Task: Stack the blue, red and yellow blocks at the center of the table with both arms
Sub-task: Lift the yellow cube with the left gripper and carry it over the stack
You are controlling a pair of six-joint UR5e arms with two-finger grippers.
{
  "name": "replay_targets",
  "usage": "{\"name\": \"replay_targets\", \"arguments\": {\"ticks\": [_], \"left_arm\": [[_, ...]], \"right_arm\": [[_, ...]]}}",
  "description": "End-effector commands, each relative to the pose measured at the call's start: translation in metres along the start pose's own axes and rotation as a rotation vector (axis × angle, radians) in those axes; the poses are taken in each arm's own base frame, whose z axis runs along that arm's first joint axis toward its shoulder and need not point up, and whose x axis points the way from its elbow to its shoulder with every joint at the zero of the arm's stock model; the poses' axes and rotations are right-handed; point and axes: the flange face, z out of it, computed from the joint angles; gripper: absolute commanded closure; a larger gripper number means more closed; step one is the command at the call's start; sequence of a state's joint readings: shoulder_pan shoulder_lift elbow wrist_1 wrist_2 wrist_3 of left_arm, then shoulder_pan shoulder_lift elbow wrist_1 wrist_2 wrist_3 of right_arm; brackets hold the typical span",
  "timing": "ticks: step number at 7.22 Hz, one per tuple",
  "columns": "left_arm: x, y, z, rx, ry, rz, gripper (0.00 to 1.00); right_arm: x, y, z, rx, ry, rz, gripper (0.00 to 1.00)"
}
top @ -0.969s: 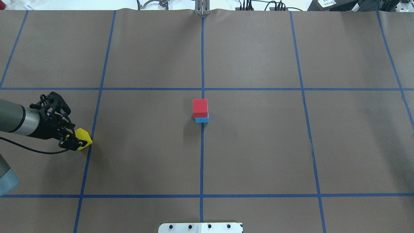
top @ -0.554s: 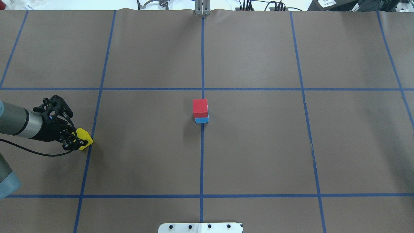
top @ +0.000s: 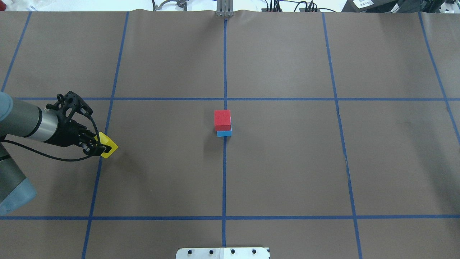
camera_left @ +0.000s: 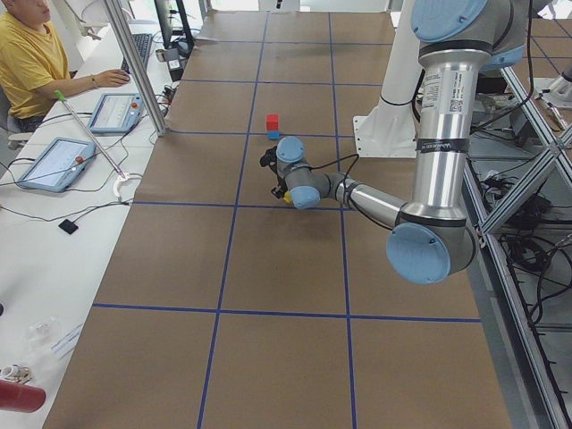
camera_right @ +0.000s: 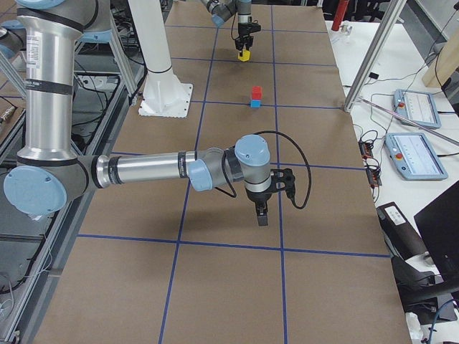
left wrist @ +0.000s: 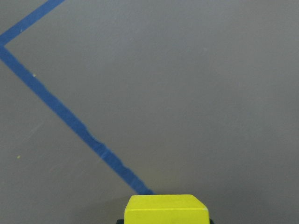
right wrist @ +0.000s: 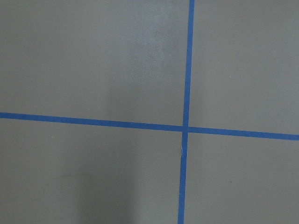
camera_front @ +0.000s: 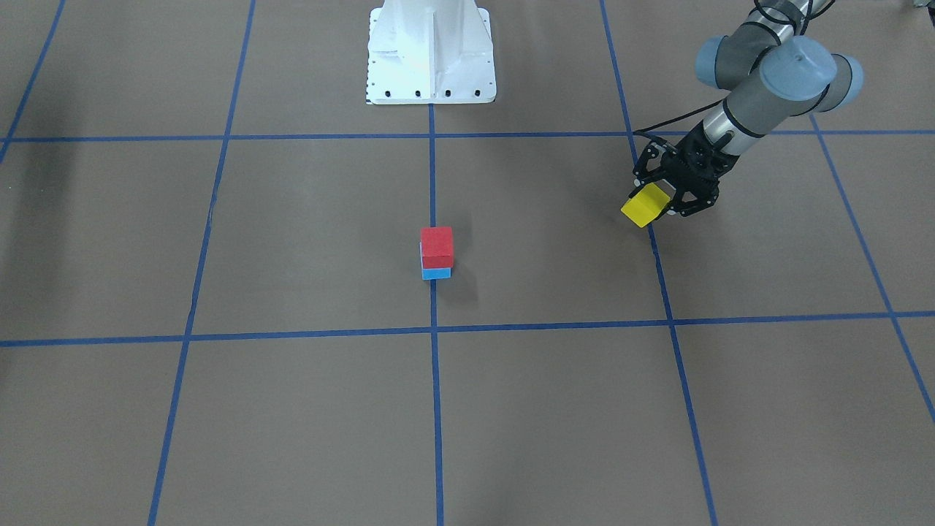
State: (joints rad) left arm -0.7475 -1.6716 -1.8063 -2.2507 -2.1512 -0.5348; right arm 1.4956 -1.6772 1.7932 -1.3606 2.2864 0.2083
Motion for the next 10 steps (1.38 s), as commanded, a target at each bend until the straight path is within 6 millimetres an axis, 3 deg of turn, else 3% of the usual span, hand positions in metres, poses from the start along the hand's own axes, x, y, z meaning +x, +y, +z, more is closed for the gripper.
{"name": "replay_targets", "arguments": {"ticks": [1, 3, 4, 6, 7, 8, 9, 10], "left_arm": [[0.060, -0.095, -0.023, 0.013, -0.012, -0.211, 1.00], [0.131, -0.184, -0.037, 0.018, -0.108, -0.381, 1.00], [0.178, -0.208, -0.034, -0.029, -0.118, -0.436, 1.00], [0.232, -0.235, -0.013, -0.020, -0.146, -0.535, 1.00], [0.253, -0.251, 0.006, -0.006, -0.173, -0.577, 1.00], [0.277, -0.256, 0.031, -0.010, -0.199, -0.602, 1.00], [0.287, -0.265, 0.043, -0.009, -0.216, -0.616, 1.00], [0.285, -0.266, 0.049, -0.015, -0.226, -0.618, 1.00]], "right_arm": [[0.002, 0.003, 0.001, -0.004, 0.000, 0.002, 0.00], [0.003, 0.004, 0.002, -0.006, 0.001, 0.004, 0.00], [0.003, 0.004, 0.002, -0.006, 0.001, 0.003, 0.00], [0.003, 0.004, 0.002, -0.006, 0.001, 0.003, 0.00], [0.002, 0.004, 0.001, -0.006, -0.001, 0.003, 0.00], [0.001, 0.004, 0.001, -0.005, -0.003, 0.002, 0.00], [0.001, 0.003, 0.000, -0.004, -0.005, 0.001, 0.00], [0.001, 0.003, 0.000, -0.004, -0.005, 0.001, 0.00]]}}
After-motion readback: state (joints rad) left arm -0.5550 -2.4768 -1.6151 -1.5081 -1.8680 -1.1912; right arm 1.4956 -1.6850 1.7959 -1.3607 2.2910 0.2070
